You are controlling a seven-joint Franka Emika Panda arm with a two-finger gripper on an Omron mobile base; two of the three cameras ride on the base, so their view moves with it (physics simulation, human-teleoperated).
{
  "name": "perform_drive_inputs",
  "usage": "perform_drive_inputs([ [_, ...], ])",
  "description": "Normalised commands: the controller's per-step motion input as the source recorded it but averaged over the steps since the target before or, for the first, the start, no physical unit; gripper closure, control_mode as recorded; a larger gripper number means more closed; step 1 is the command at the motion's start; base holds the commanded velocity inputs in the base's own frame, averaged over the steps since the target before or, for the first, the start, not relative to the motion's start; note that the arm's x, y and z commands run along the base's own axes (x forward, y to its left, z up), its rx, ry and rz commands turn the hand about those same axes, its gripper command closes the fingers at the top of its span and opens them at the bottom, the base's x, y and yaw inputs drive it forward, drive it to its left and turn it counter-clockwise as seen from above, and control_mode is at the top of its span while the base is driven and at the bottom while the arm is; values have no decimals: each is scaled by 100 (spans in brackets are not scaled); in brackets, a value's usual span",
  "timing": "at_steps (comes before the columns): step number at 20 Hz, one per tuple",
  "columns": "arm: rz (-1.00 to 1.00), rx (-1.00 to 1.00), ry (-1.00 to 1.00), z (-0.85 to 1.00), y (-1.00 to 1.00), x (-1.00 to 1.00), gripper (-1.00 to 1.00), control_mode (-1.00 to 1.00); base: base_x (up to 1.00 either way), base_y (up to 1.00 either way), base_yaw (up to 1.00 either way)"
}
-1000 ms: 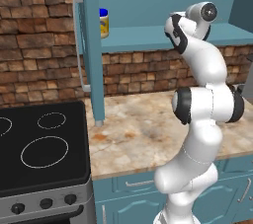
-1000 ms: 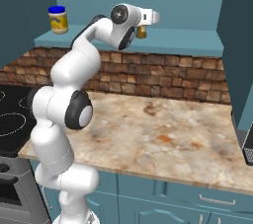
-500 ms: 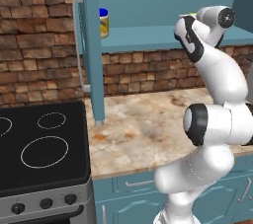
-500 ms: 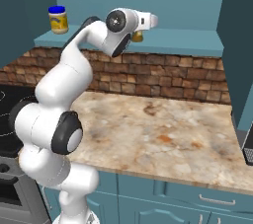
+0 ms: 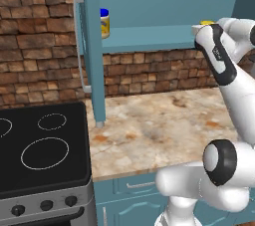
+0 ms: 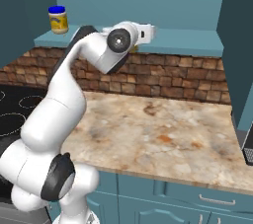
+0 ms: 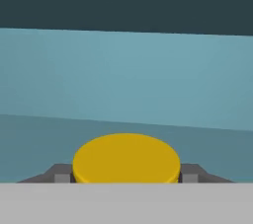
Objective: Collect the turmeric, mayonnaise, and shaker from the cabinet and place them next to the stove.
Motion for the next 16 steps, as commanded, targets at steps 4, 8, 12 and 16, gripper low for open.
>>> perform_drive_inputs([
  [4, 13, 0, -1, 0, 0, -77, 100, -100, 0, 0, 0],
  [8, 13, 0, -1, 0, 0, -73, 100, -100, 0, 0, 0],
  [12, 15, 0, -2, -7, 0, -78, 100, -100, 0, 0, 0],
  [16, 23, -7, 0, -43, 6, -77, 100, -100, 0, 0, 0],
])
